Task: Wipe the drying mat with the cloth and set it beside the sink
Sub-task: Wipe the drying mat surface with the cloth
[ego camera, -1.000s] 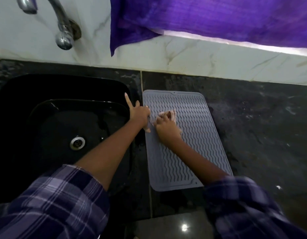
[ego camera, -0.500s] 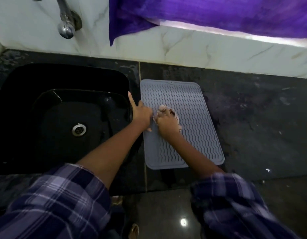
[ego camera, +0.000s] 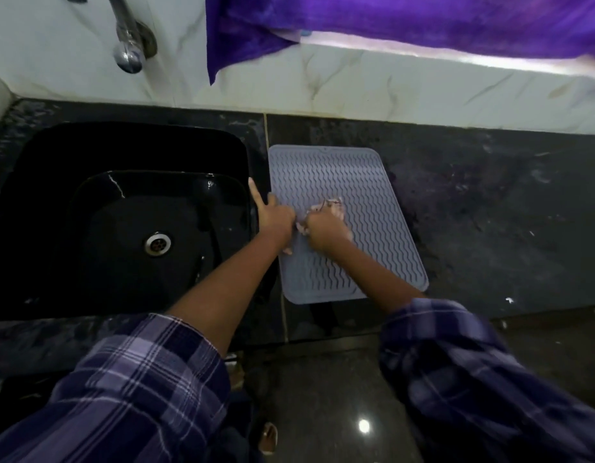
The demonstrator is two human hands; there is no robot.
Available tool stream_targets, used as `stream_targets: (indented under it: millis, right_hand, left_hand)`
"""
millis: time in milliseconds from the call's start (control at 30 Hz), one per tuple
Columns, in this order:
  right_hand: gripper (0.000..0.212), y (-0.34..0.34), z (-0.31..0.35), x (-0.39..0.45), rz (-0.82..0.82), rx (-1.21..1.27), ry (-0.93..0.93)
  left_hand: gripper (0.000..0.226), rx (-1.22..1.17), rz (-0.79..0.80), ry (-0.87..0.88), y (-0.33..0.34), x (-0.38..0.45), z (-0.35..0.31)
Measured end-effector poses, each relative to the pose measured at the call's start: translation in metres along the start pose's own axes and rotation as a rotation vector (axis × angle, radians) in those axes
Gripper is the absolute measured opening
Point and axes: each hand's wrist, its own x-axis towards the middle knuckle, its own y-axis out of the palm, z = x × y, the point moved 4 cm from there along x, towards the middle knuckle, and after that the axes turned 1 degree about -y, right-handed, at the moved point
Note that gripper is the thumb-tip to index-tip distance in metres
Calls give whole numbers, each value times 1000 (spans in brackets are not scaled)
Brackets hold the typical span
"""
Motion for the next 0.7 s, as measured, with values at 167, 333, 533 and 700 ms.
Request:
stream_targets:
  millis: [167, 333, 533, 700]
  right_hand:
    - [69, 65, 23, -109, -34, -84, -241]
    - [33, 26, 11, -96, 92, 254, -241]
    - [65, 52, 29, -107, 101, -112, -358]
    - [36, 10, -19, -104, 224, 252, -323]
  left_hand:
    - [66, -13, -5, 21, 3, 1, 3]
    - [66, -24, -65, 24, 6, -5, -1]
    - [69, -36, -66, 73, 11, 5, 6]
    - [111, 111, 136, 109, -16, 37, -2]
